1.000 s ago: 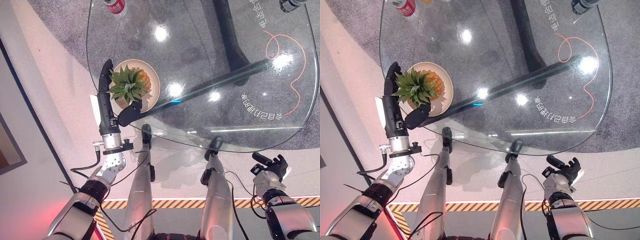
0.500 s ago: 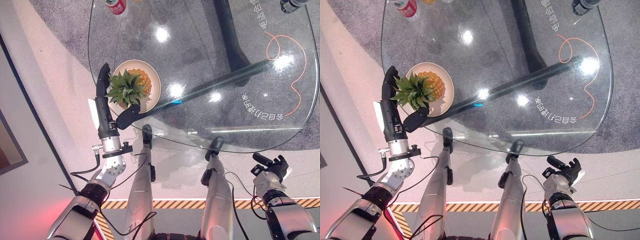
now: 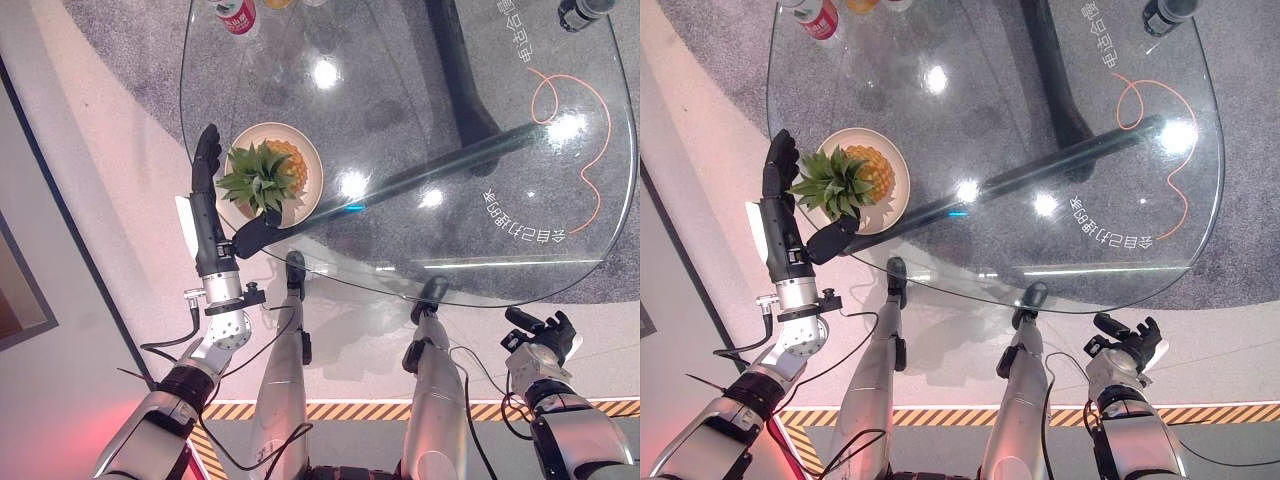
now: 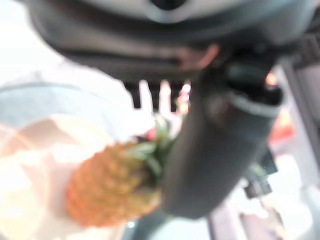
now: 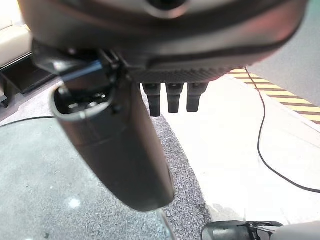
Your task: Pick up the fruit to the plate
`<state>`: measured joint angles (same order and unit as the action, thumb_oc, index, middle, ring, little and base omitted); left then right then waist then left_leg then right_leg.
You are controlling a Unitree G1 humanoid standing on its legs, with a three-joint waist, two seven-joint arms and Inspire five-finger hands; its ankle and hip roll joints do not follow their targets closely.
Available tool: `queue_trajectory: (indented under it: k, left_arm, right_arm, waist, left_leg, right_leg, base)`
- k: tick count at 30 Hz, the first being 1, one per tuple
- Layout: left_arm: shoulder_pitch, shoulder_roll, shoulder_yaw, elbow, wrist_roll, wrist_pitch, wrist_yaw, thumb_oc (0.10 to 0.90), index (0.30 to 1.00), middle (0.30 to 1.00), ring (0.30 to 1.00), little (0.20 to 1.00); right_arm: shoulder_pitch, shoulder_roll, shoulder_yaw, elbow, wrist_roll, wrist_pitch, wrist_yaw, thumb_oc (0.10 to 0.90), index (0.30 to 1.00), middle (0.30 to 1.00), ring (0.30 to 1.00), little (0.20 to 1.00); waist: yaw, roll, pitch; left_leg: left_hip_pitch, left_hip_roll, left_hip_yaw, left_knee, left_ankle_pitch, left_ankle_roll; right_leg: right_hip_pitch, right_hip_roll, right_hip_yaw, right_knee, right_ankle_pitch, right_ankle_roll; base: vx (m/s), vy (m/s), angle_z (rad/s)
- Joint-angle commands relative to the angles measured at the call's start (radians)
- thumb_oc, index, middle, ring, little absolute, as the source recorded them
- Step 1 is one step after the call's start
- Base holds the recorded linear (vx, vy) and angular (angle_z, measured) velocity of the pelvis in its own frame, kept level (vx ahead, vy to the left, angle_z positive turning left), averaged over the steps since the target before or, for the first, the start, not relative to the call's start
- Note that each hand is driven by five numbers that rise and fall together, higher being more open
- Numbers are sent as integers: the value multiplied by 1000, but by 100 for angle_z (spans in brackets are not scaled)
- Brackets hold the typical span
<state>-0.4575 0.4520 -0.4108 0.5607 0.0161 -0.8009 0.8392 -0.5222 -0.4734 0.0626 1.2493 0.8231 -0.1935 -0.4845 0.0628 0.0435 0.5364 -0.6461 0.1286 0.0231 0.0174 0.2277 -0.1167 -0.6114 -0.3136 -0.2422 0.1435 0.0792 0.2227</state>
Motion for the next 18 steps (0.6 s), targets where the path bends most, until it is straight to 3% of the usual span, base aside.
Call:
queue_trajectory:
  k: [1,18]
  left_arm:
    - [-33,46,40,-112,24,-89,4,800,900,900,900,900]
    - [-21,52,30,-178,-4,-71,-34,800,900,900,900,900]
  right_arm:
    - [34,-63,-43,7,-12,-34,-18,800,900,900,900,900]
    - [39,-63,-50,10,-10,-38,-16,800,900,900,900,900]
  waist:
    - [22,-1,-16]
    - [25,9,-16]
  left_leg:
    - [44,38,-14,8,-84,-20]
    - [47,35,-18,10,-83,-17]
  right_leg:
    - [-35,-2,-6,19,79,15]
    - [-31,-8,-5,20,81,16]
  base:
    - [0,0,0]
    - [0,0,0]
